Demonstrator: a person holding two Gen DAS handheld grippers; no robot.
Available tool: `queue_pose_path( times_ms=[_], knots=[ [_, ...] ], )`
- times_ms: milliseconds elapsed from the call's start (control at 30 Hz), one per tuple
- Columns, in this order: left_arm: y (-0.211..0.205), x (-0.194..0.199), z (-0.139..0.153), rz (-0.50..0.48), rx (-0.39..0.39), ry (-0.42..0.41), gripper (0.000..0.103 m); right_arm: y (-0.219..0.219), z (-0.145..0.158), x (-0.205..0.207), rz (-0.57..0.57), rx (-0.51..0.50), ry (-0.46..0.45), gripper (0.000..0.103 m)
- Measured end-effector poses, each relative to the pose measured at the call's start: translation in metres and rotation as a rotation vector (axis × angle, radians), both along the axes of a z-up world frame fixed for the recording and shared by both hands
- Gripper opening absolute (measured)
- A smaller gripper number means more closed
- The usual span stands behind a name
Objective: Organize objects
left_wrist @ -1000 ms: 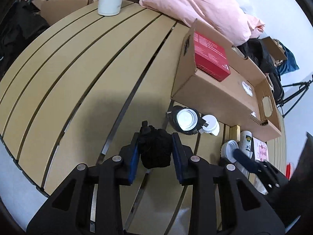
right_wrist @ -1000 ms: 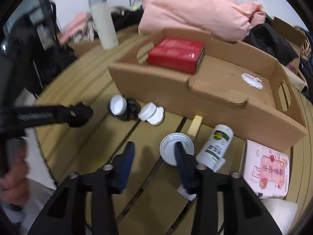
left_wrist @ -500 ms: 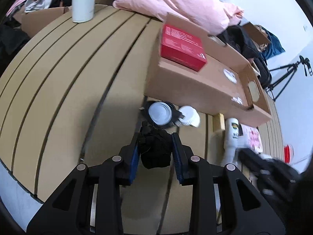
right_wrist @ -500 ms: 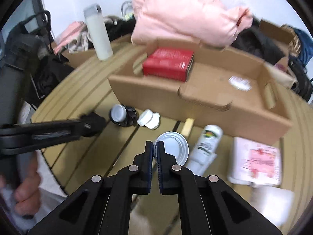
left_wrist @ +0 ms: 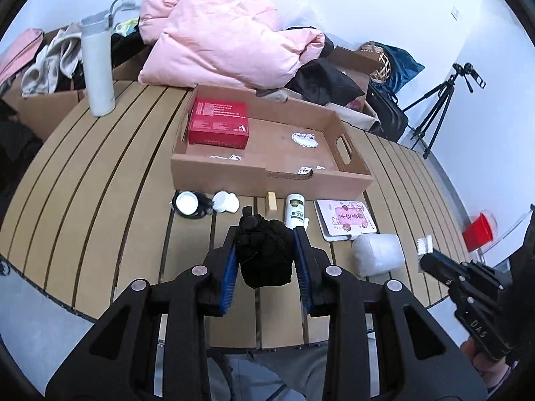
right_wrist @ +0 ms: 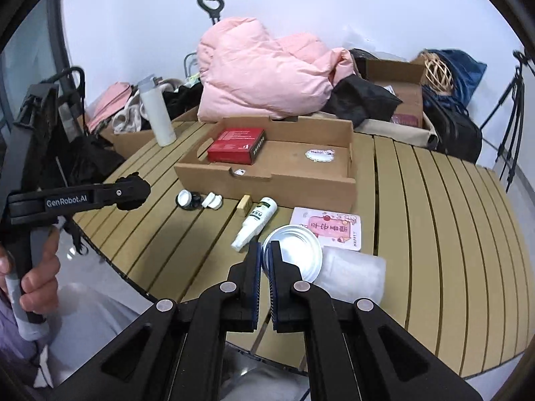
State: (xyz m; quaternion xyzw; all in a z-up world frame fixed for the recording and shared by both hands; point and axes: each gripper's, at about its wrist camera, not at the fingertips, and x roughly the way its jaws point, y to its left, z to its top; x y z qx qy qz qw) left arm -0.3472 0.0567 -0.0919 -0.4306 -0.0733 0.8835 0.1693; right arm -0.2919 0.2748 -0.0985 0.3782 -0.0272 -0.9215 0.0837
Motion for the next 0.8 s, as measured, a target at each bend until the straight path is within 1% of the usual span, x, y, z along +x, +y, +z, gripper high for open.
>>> queue_pose_path(
  times_ms=[133, 200, 267, 367, 433, 500, 600, 667, 700, 733, 767, 800],
  knots=[
    [-0.004, -0.028, 0.002, -0.009, -0.009, -0.023, 0.027, 0.004, 0.008, -0.009, 0.020, -0.016, 0.020, 0.005],
    [-0.005, -0.054, 0.000, -0.034, 0.001, -0.059, 0.027, 0.003, 0.012, -0.021, 0.040, -0.026, 0.027, 0.005],
    [-0.005, -0.086, -0.001, -0.017, -0.020, -0.079, 0.027, -0.002, 0.013, -0.046, 0.064, -0.054, 0.028, 0.005],
    [-0.003, -0.132, -0.008, -0.024, -0.046, -0.099, 0.027, -0.014, 0.010, -0.101, 0.105, -0.126, -0.007, 0.005],
    [-0.006, -0.164, -0.022, 0.003, -0.076, -0.134, 0.027, -0.021, 0.001, -0.141, 0.120, -0.180, -0.055, 0.005],
    [-0.011, -0.186, -0.037, 0.034, -0.106, -0.162, 0.027, -0.031, -0.018, -0.185, 0.123, -0.236, -0.119, 0.005],
    [-0.017, -0.206, -0.057, 0.046, -0.118, -0.192, 0.028, -0.042, -0.049, -0.224, 0.109, -0.275, -0.195, 0.005],
    [-0.022, -0.210, -0.062, 0.049, -0.103, -0.199, 0.032, -0.050, -0.065, -0.240, 0.107, -0.295, -0.227, 0.005],
    [-0.024, -0.211, -0.063, 0.046, -0.087, -0.200, 0.043, -0.052, -0.070, -0.245, 0.106, -0.306, -0.235, 0.005],
    [-0.026, -0.211, -0.063, 0.038, -0.067, -0.199, 0.055, -0.055, -0.077, -0.251, 0.110, -0.318, -0.248, 0.006],
    [-0.028, -0.210, -0.061, 0.031, -0.047, -0.192, 0.057, -0.057, -0.081, -0.254, 0.115, -0.316, -0.254, 0.006],
    [-0.030, -0.208, -0.056, 0.023, -0.024, -0.177, 0.059, -0.060, -0.084, -0.257, 0.116, -0.301, -0.259, 0.010]
  ],
)
